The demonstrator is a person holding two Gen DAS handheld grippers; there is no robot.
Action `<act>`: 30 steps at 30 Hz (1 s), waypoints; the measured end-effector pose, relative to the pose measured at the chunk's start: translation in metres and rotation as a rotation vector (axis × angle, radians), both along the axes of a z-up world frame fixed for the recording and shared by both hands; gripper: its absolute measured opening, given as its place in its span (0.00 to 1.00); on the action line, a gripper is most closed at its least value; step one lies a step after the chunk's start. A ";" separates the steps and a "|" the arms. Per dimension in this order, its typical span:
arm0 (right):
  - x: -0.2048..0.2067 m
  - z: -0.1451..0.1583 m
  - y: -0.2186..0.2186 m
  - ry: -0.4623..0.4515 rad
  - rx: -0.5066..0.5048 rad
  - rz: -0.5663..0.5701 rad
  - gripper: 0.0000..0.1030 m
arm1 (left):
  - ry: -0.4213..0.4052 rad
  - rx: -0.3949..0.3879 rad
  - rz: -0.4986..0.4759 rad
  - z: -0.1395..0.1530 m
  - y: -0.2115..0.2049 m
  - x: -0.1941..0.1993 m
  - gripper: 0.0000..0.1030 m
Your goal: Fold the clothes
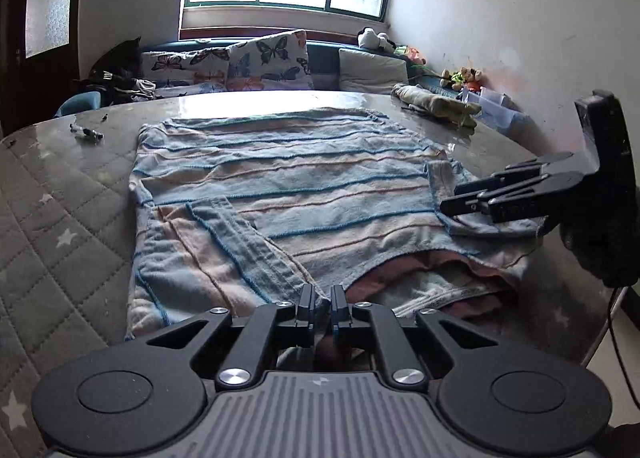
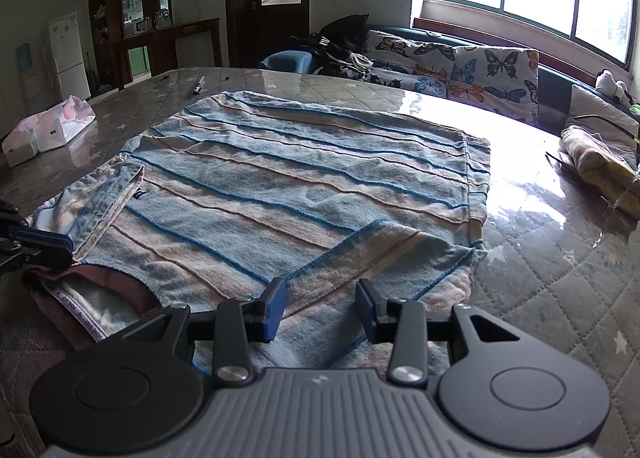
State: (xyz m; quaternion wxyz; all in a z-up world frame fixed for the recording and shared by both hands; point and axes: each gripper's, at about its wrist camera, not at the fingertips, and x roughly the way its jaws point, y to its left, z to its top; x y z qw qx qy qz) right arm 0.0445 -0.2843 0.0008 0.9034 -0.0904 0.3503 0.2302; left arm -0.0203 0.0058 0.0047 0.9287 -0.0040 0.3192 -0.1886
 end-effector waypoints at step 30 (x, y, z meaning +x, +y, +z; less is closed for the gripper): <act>-0.031 0.018 -0.012 0.001 0.021 0.020 0.39 | -0.043 0.078 0.148 -0.007 0.025 0.005 0.37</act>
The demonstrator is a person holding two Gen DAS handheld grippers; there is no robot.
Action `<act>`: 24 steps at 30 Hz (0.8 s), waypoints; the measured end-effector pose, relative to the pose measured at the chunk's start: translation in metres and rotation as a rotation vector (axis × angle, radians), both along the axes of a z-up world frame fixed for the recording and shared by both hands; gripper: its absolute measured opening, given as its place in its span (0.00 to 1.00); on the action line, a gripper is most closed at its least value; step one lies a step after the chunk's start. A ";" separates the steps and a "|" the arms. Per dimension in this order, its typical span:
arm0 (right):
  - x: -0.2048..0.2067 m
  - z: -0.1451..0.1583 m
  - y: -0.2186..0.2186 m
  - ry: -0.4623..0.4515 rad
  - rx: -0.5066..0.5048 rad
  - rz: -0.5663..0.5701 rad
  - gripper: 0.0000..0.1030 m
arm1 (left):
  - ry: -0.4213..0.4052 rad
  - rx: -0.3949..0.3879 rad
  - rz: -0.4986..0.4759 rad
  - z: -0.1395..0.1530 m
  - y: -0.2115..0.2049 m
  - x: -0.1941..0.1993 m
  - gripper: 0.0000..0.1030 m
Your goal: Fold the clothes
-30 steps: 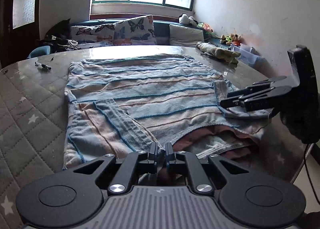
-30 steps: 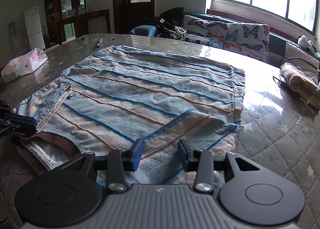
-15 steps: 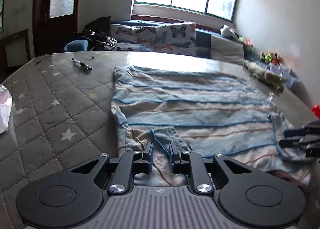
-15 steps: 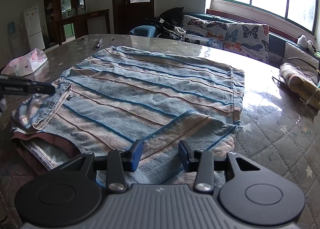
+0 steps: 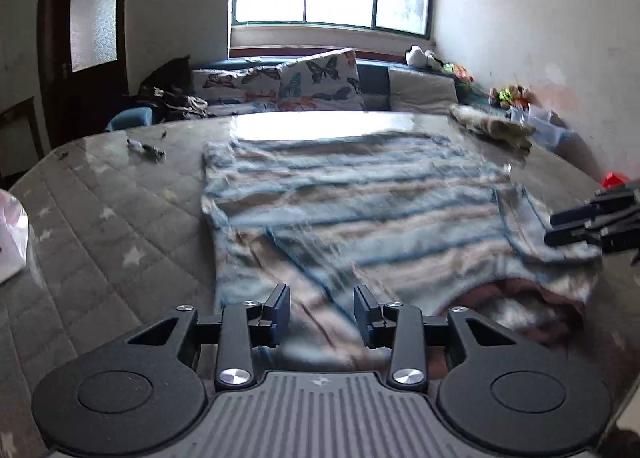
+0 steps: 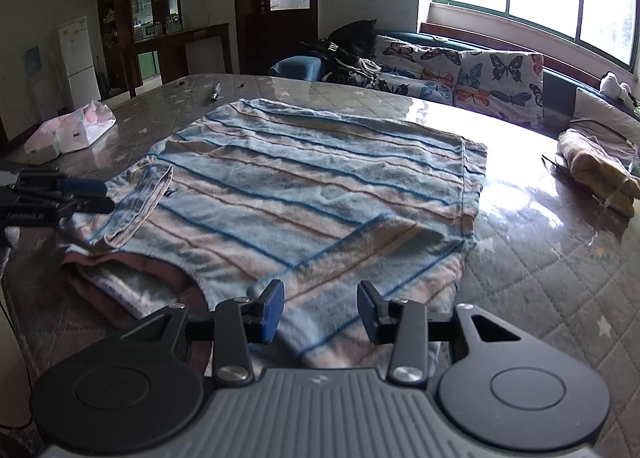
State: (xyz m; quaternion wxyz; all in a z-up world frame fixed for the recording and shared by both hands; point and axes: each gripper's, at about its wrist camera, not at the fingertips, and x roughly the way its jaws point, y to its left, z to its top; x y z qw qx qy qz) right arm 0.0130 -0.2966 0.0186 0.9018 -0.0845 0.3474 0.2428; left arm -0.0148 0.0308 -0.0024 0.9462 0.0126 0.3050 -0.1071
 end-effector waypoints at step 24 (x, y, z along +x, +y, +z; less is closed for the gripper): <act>-0.024 0.002 -0.017 0.016 -0.025 -0.006 0.39 | -0.005 0.187 -0.251 0.011 -0.016 -0.051 0.57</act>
